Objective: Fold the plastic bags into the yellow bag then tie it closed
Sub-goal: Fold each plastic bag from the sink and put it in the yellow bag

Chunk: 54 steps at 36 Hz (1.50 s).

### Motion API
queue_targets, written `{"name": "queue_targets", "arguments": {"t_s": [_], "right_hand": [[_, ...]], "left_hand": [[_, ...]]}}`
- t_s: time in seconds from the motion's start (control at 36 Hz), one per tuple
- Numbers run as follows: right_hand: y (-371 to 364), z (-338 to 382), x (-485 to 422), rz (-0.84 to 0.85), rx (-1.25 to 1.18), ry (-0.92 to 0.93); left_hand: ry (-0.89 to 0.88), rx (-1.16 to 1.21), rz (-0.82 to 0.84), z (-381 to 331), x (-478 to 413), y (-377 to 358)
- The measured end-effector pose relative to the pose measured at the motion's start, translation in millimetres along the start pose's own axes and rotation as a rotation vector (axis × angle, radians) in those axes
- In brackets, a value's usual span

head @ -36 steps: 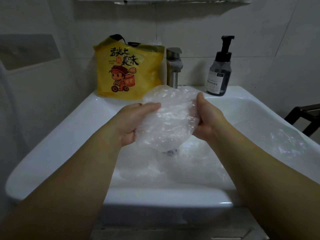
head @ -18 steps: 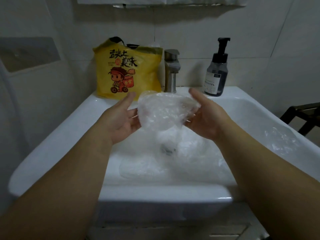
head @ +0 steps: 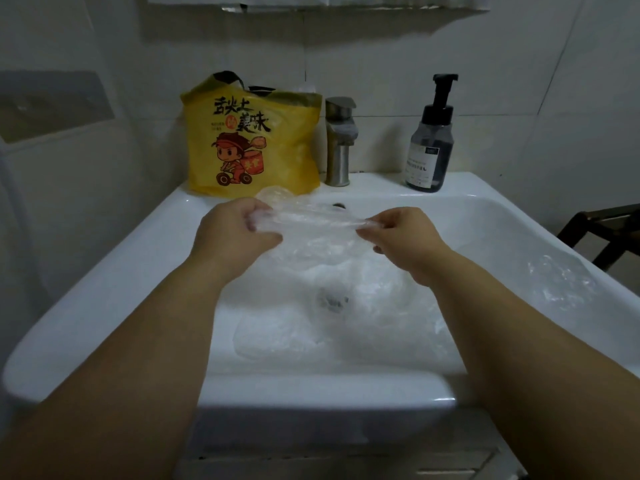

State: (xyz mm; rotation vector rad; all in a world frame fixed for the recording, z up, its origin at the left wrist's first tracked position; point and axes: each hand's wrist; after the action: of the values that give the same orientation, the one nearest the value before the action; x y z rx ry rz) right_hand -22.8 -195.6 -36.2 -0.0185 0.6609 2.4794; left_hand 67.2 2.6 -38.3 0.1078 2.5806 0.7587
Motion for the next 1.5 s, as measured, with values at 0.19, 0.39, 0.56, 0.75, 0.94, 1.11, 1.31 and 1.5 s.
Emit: {"name": "queue_targets", "arguments": {"t_s": [0.19, 0.39, 0.56, 0.75, 0.94, 1.11, 1.31, 1.5], "right_hand": [[5, 8, -2, 0.014, -0.376, -0.127], [5, 15, 2, 0.032, -0.851, -0.16], [0, 9, -2, -0.071, -0.734, -0.246], [-3, 12, 3, 0.238, -0.831, -0.394], [-11, 12, 3, 0.191, -0.814, -0.251], [-7, 13, 3, 0.159, -0.809, -0.218], [10, 10, -3, 0.178, -0.894, -0.319], [11, 10, -1, 0.344, -0.821, -0.372]], "left_hand": [[0.194, 0.26, 0.112, 2, -6, 0], [0.333, 0.727, 0.251, -7, -11, 3], [0.33, 0.557, 0.117, -3, -9, -3], [0.313, 0.517, 0.107, -4, -8, -12], [0.434, 0.657, 0.482, -19, 4, -9], [0.345, 0.571, 0.605, -18, 7, -6], [0.415, 0.763, 0.372, -11, -5, 3], [0.577, 1.151, 0.165, -11, -12, 7]]}}
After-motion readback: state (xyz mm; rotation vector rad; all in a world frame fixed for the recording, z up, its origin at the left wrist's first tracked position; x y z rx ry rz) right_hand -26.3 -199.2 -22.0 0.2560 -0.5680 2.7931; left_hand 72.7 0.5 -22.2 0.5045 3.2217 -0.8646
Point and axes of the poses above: each hand's wrist, its own x-axis away from the middle knuckle, its own y-axis out of the back of the hand, z = x × y, and after that the axes turned 4 degrees about -z, right-handed
